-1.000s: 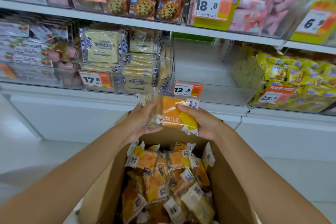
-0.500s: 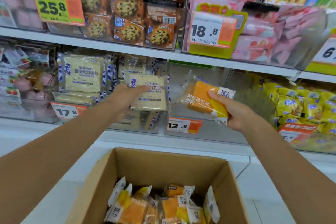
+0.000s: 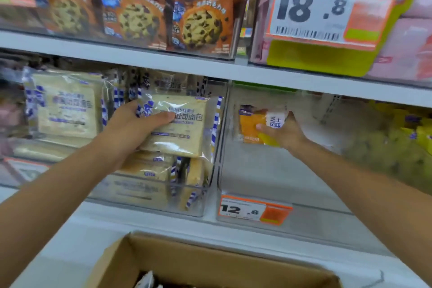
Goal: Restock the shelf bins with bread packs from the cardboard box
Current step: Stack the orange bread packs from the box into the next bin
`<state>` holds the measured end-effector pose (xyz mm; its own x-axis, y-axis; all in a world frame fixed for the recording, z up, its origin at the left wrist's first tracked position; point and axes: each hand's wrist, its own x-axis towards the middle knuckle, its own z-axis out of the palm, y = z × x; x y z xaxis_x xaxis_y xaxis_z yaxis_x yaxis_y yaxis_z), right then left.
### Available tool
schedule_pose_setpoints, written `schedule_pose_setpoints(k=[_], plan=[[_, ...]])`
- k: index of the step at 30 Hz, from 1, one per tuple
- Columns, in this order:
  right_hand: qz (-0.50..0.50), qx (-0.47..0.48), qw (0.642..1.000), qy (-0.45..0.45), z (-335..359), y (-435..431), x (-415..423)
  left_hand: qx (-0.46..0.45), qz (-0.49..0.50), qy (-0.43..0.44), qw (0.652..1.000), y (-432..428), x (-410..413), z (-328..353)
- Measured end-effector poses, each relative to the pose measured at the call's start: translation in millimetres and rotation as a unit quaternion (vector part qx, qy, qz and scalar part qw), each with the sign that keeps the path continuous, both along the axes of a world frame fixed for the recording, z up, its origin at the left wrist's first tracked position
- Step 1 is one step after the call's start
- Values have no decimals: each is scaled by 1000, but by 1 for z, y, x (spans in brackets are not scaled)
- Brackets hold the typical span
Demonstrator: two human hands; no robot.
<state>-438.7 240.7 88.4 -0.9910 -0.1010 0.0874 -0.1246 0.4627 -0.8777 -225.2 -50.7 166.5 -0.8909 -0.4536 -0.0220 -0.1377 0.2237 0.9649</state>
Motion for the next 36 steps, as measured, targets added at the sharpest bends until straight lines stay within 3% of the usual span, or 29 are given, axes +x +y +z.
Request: schedule_pose_setpoints(k=[3, 10, 12, 14, 16, 19, 27, 32, 36], plan=[[18, 26, 999, 5, -34, 1, -31, -1, 24, 26, 999, -1, -3, -8], [-18, 4, 999, -27, 3, -19, 13, 41, -12, 30, 999, 4, 8, -2], [-38, -10, 999, 11, 5, -13, 19, 40, -10, 31, 999, 5, 8, -3], [-48, 56, 991, 110, 9, -9, 24, 52, -5, 32, 998, 5, 7, -3], [-30, 179, 963, 200, 13, -7, 28, 52, 4, 33, 998, 6, 7, -3], [36, 356, 887, 291, 12, -10, 25, 46, 4, 23, 999, 4, 6, -5], [94, 409, 865, 274, 3, -26, 15, 7, -3, 3, 1000, -1, 3, -7], [98, 520, 792, 305, -3, -9, 12, -8, -13, 1, 1000, -4, 0, -12], [82, 555, 770, 303, 1, -15, 8, 2, -21, 9, 1000, -4, -3, -14]])
